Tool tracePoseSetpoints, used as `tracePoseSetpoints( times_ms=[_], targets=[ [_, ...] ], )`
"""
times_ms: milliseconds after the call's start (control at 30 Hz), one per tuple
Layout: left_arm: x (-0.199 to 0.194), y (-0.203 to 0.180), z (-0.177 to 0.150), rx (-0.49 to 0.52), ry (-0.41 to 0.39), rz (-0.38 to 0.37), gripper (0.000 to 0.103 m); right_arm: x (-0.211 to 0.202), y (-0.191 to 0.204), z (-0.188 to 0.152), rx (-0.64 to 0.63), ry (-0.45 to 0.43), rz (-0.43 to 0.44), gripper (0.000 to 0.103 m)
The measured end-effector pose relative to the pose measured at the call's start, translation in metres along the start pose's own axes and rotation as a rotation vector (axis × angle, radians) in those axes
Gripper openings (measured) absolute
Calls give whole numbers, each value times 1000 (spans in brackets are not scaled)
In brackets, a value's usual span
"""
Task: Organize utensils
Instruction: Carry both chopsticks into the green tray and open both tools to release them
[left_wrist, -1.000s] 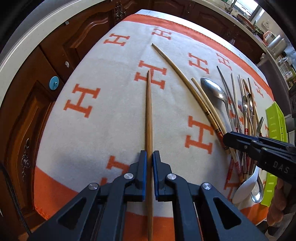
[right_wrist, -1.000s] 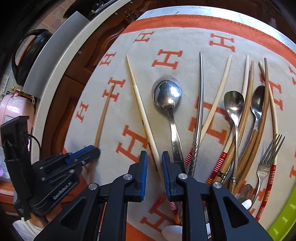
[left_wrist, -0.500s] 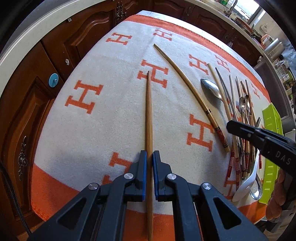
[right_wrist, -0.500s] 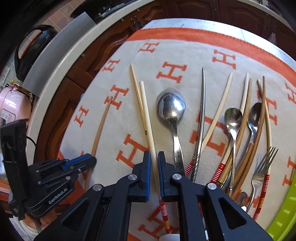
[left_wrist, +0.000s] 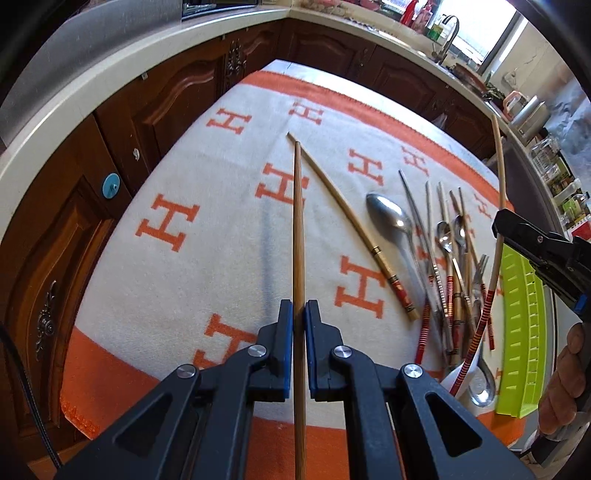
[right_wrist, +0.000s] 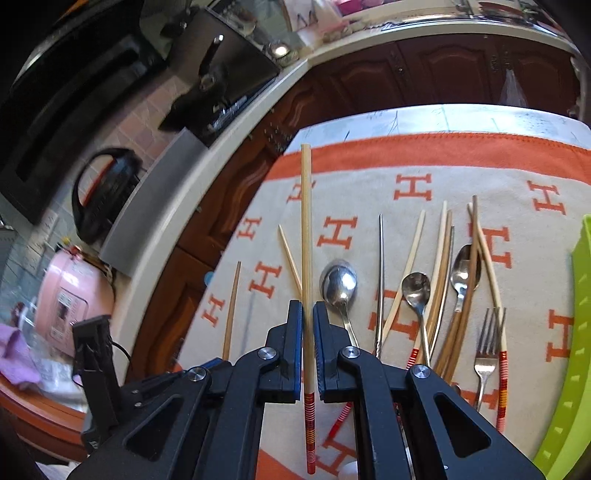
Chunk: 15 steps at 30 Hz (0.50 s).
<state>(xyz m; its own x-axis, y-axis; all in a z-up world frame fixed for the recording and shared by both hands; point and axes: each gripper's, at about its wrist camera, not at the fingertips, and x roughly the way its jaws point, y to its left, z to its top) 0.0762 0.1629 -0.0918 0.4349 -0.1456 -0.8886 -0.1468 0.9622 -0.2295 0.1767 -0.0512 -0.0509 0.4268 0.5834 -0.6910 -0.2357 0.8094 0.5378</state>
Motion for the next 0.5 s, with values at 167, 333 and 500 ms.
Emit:
tracePoseSetpoints(
  times_ms=[167, 333, 500],
  targets=[
    [-17, -13, 0, 17, -25, -42, 4, -48, -17, -2, 62, -71, 29, 6],
    [-30, -39, -3, 58, -24, -101, 4, -105, -42, -16, 120, -130, 25, 6],
    [-37, -84, 0, 131, -10, -172, 4, -171, -80, -29, 191, -195, -53, 6]
  ],
)
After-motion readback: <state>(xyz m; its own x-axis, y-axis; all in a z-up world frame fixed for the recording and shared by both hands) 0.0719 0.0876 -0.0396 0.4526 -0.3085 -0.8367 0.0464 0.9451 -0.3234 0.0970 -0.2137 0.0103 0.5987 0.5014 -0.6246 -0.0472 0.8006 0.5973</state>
